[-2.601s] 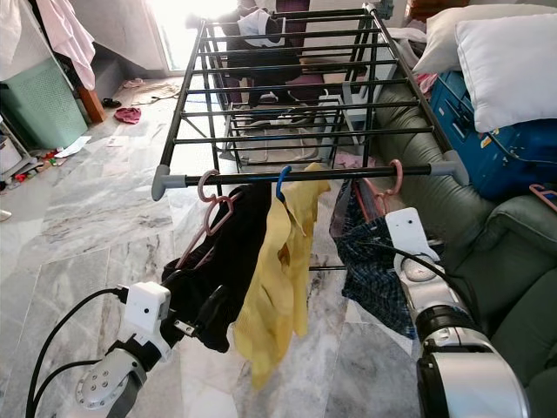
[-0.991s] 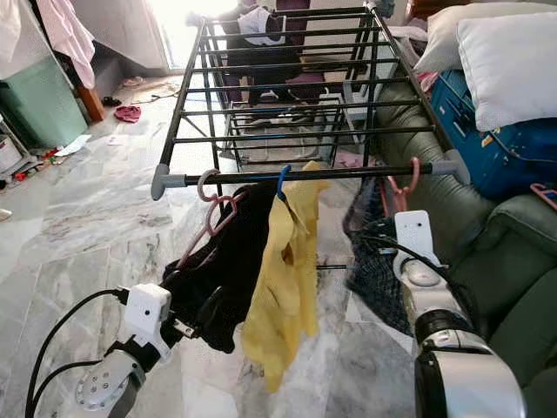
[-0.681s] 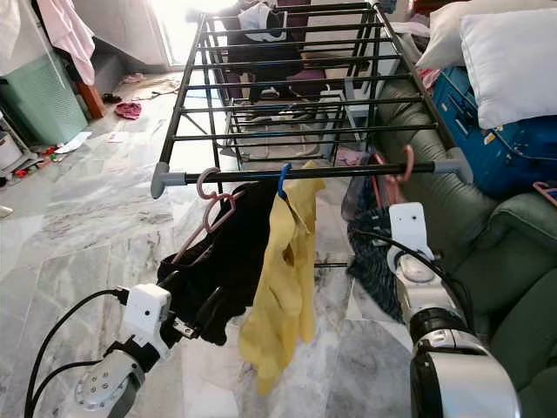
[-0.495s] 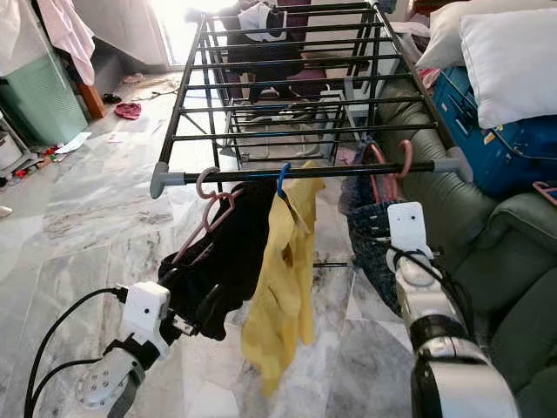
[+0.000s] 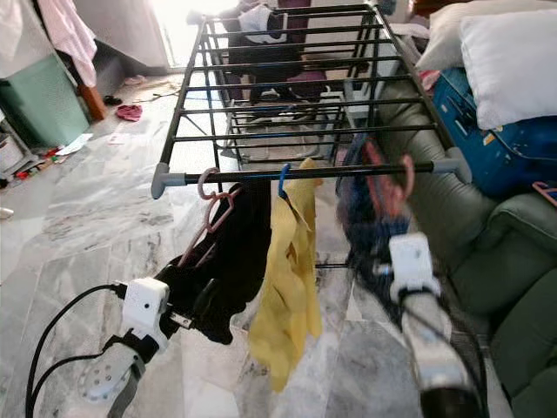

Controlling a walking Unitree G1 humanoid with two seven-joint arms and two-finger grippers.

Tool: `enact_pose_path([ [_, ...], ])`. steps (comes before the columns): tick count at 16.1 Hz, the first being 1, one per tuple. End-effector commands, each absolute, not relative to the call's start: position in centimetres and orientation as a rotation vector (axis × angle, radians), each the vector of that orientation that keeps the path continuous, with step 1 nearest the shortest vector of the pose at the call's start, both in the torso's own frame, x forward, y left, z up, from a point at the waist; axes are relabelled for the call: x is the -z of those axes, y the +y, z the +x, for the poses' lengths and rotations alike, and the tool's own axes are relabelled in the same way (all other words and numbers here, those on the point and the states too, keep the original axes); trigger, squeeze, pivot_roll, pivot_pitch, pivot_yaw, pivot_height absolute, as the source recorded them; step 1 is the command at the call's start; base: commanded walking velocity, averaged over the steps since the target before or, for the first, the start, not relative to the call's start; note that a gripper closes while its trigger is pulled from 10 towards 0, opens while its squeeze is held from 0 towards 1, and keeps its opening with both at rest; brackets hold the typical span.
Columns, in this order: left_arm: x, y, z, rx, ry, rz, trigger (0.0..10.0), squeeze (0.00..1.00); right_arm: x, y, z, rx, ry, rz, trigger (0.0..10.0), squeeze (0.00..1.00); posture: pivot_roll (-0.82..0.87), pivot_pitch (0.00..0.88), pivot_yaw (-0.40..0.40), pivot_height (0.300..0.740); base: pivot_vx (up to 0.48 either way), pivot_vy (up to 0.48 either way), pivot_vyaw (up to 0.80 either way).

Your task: Hang hanger

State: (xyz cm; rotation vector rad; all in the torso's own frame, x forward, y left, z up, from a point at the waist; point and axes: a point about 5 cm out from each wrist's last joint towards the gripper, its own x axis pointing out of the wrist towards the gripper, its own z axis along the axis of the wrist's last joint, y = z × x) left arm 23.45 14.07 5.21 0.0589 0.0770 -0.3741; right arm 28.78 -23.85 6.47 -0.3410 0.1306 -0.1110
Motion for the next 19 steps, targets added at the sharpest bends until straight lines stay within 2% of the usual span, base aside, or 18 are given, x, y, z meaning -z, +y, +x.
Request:
enact_pose_path([
  [1,-5.0,14.3,23.7,0.373,0.078,0.077,10.0,0.00,-6.8,-23.2,28.1,0.100,0.111,-0.341,0.0,0.00,-0.14,0.000,0.060,0.740,0.000,0.000,0.00],
  [4,-5.0,14.0,24.0,0.381,0.075,0.075,10.0,0.00,-5.6,-22.9,26.2,0.096,0.126,-0.346,0.0,0.00,-0.15,0.000,0.066,0.740,0.000,0.000,0.00],
  [8,-4.8,13.5,24.4,0.386,0.071,0.070,10.0,0.00,-3.1,-22.9,23.1,0.076,0.239,-0.324,0.0,0.00,-0.16,0.000,0.065,0.740,0.000,0.000,0.00],
  [10,-4.4,14.0,24.7,0.305,0.111,0.074,10.0,0.00,-2.7,-23.1,22.0,0.089,0.253,-0.302,0.0,0.00,-0.16,0.000,0.063,0.740,0.000,0.000,0.00],
  [12,-4.1,14.4,24.6,0.263,0.129,0.081,10.0,0.00,-3.3,-22.7,22.0,0.089,0.228,-0.268,4.2,0.00,-0.17,0.000,0.060,0.740,0.000,0.000,0.00],
  [13,-4.0,14.6,24.4,0.252,0.129,0.089,10.0,0.00,-3.9,-22.1,22.3,0.073,0.205,-0.247,10.0,0.00,-0.17,0.000,0.056,0.740,0.000,0.000,0.00],
  [19,-4.0,15.1,24.0,0.197,0.134,0.113,10.0,0.00,-4.8,-20.5,23.7,0.000,0.187,-0.231,10.0,0.00,-0.12,0.000,0.023,0.740,0.000,0.000,0.00],
])
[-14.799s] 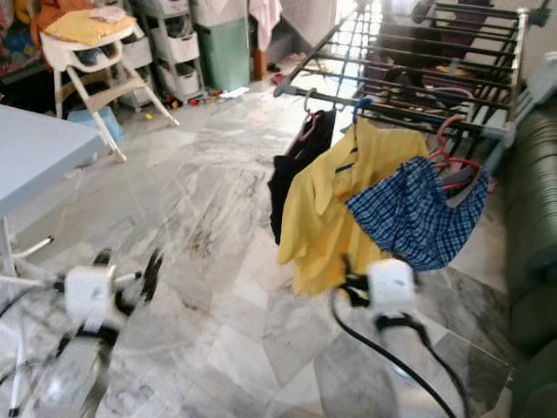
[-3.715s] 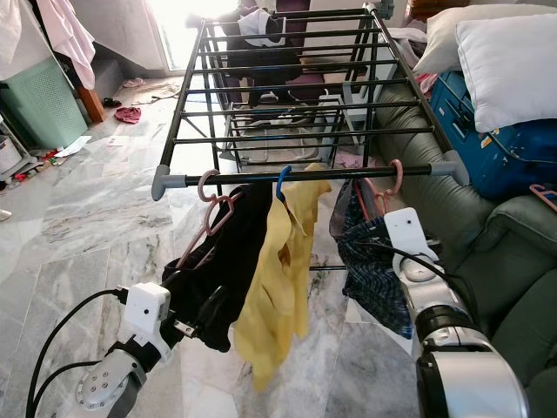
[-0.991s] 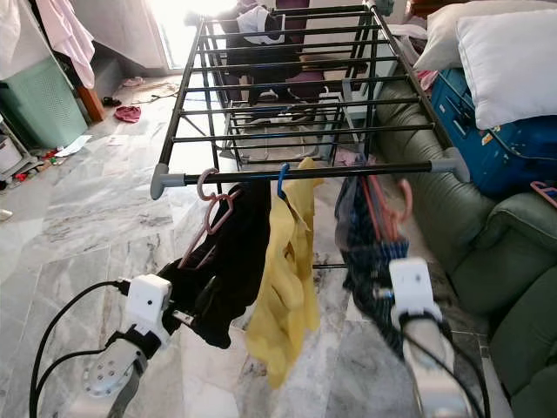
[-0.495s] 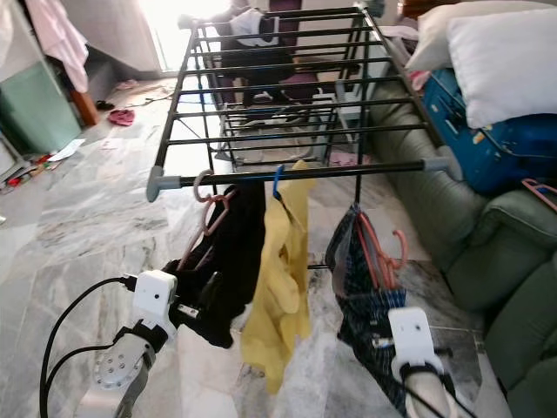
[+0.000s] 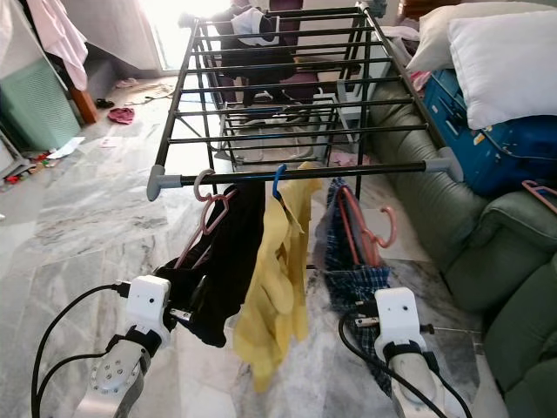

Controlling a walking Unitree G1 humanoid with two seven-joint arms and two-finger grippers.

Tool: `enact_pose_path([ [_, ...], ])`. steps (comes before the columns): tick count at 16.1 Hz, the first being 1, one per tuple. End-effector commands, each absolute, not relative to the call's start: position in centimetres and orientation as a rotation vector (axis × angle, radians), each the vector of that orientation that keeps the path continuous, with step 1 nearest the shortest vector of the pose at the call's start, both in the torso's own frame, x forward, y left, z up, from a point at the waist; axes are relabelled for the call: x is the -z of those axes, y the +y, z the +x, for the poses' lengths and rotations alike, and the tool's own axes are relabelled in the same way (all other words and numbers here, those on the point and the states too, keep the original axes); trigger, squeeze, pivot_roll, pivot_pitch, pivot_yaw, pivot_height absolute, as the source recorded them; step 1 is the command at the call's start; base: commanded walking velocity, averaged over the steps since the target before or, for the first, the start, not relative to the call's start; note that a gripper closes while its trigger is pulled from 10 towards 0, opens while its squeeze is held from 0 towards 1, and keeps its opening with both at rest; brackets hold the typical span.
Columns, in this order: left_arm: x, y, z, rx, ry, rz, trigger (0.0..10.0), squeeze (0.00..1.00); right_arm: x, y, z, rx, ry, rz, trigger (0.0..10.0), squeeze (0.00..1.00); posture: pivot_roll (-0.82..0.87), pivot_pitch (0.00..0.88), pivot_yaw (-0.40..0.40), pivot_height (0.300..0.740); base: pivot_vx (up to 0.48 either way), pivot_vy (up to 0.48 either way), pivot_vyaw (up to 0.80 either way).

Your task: Hang hanger

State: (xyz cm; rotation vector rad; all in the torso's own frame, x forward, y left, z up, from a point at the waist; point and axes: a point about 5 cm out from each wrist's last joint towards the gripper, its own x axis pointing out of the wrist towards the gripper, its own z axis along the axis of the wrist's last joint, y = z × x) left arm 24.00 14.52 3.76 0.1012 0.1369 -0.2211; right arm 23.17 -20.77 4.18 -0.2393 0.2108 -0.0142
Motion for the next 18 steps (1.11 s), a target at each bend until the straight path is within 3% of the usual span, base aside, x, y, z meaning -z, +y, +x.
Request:
enact_pose_path([
  [1,-3.9,15.2,23.8,0.193,0.136,0.117,10.0,0.00,-4.7,-20.4,23.8,-0.004,0.189,-0.231,10.0,0.00,-0.12,0.000,0.023,0.740,0.000,0.000,0.00],
  [10,-3.9,15.4,24.4,0.178,0.140,0.115,10.0,0.00,-4.7,-20.1,24.5,0.001,0.192,-0.221,10.0,0.00,-0.13,0.000,0.039,0.740,0.000,0.000,0.00],
  [18,-3.8,15.3,24.5,0.182,0.143,0.113,10.0,0.00,-4.6,-19.9,25.0,0.007,0.191,-0.214,10.0,0.00,-0.13,0.000,0.044,0.740,-0.305,0.000,0.00],
])
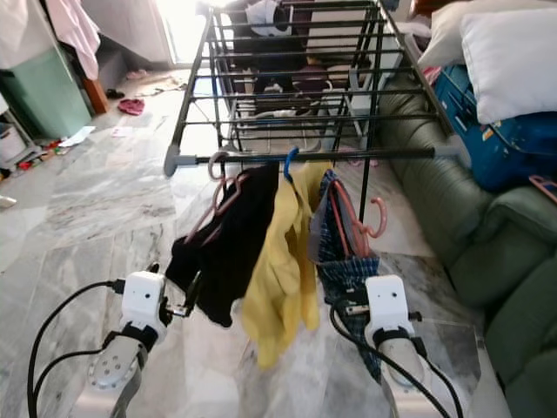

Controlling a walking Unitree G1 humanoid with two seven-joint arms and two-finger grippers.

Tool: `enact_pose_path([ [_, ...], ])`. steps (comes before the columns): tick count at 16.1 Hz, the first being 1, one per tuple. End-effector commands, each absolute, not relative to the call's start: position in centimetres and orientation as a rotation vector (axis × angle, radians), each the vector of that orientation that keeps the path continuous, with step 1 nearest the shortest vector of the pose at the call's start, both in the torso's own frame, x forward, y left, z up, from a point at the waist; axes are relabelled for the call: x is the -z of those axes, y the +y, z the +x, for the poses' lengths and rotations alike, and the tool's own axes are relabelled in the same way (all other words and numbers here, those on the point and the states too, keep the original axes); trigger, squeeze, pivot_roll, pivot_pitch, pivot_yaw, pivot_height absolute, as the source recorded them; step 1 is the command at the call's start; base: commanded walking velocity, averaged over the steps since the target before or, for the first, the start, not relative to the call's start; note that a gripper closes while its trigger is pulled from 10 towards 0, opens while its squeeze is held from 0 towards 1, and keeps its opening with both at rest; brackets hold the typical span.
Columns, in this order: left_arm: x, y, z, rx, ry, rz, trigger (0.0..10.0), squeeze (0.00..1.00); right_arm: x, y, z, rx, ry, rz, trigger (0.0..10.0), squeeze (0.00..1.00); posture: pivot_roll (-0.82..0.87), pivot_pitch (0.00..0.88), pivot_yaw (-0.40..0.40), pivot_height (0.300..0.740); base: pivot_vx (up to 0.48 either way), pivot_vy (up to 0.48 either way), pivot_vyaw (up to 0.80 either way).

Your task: Hang hanger

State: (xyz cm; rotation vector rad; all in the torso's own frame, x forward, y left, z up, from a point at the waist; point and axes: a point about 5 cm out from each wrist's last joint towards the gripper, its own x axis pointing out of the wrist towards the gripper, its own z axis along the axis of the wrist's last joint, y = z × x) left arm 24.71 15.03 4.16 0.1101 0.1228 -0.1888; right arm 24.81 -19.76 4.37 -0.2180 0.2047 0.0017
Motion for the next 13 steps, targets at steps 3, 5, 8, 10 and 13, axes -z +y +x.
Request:
enact_pose_path([
  [3,-3.78,15.25,24.47,0.184,0.145,0.111,10.0,0.00,-4.40,-19.89,24.77,0.010,0.198,-0.220,10.0,0.00,-0.13,0.000,0.045,0.740,-0.335,0.000,0.00],
  [5,-3.69,15.14,24.42,0.187,0.148,0.112,10.0,0.00,-4.40,-19.87,24.75,0.011,0.198,-0.218,10.0,0.00,-0.13,0.000,0.049,0.740,-0.332,0.000,0.00],
  [8,-3.67,15.00,24.50,0.193,0.149,0.113,10.0,0.00,-4.40,-19.83,24.82,0.011,0.197,-0.216,10.0,0.00,-0.14,0.000,0.050,0.740,-0.335,0.000,0.00],
  [10,-3.63,14.98,24.58,0.194,0.151,0.113,10.0,0.00,-4.39,-19.91,24.79,0.015,0.198,-0.215,10.0,0.00,-0.14,0.000,0.052,0.740,-0.336,0.000,0.00],
  [13,-3.55,14.67,24.31,0.195,0.153,0.111,10.0,0.00,-4.15,-20.00,24.57,0.015,0.206,-0.214,10.0,0.00,-0.12,0.000,0.052,0.740,-0.340,0.000,0.00],
])
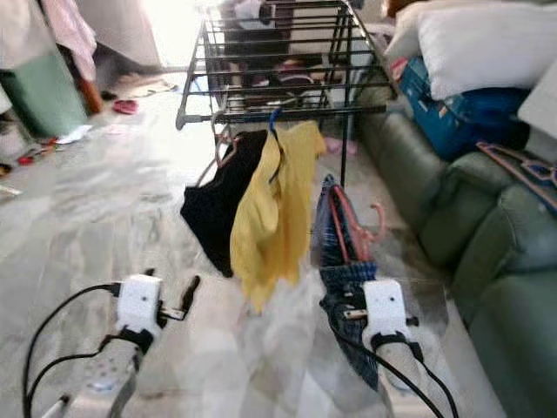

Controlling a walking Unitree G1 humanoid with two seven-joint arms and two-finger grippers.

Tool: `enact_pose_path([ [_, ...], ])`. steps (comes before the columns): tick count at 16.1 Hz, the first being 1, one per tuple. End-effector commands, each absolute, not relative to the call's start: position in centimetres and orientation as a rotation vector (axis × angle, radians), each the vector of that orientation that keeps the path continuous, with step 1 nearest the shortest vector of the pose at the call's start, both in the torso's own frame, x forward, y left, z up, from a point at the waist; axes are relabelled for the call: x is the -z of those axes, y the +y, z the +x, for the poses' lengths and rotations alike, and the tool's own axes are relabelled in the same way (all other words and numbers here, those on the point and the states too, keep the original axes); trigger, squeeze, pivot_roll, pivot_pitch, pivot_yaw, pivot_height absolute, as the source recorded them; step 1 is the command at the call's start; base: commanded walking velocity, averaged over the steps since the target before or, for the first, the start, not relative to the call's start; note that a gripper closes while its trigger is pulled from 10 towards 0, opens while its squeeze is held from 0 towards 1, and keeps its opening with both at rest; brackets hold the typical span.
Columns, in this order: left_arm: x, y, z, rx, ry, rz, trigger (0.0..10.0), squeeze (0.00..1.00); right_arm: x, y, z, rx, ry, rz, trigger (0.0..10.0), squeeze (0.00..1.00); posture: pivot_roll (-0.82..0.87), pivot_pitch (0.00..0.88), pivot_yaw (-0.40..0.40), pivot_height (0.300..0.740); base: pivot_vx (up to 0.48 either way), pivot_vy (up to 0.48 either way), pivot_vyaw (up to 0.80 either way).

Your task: Hang hanger

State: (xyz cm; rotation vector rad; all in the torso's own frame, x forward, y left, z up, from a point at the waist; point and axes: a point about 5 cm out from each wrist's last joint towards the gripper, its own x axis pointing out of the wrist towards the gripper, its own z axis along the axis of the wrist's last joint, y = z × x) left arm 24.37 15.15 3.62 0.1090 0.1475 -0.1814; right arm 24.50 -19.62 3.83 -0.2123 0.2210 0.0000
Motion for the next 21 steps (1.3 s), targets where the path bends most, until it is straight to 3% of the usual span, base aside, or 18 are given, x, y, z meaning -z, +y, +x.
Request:
enact_pose_path([
  [1,-3.5,14.9,23.9,0.184,0.159,0.104,10.0,0.00,-4.0,-19.8,24.4,0.012,0.213,-0.211,10.0,0.00,-0.11,0.000,0.047,0.740,-0.341,0.000,0.00],
  [9,-3.6,15.7,23.5,0.069,0.139,0.140,10.0,0.00,-3.8,-17.2,27.6,-0.136,0.226,-0.216,10.0,0.00,0.03,0.000,-0.071,0.740,-0.082,0.000,0.00],
  [17,-3.7,14.9,23.2,0.139,0.139,0.126,10.0,0.00,-3.6,-15.4,28.0,-0.202,0.200,-0.213,10.0,0.00,0.04,0.000,-0.047,0.740,0.000,0.000,0.06],
  [21,-3.5,14.9,23.8,0.161,0.148,0.127,10.0,0.00,-3.8,-15.5,27.7,-0.184,0.178,-0.203,10.0,0.00,0.01,0.000,-0.022,0.740,0.000,-0.268,0.24],
])
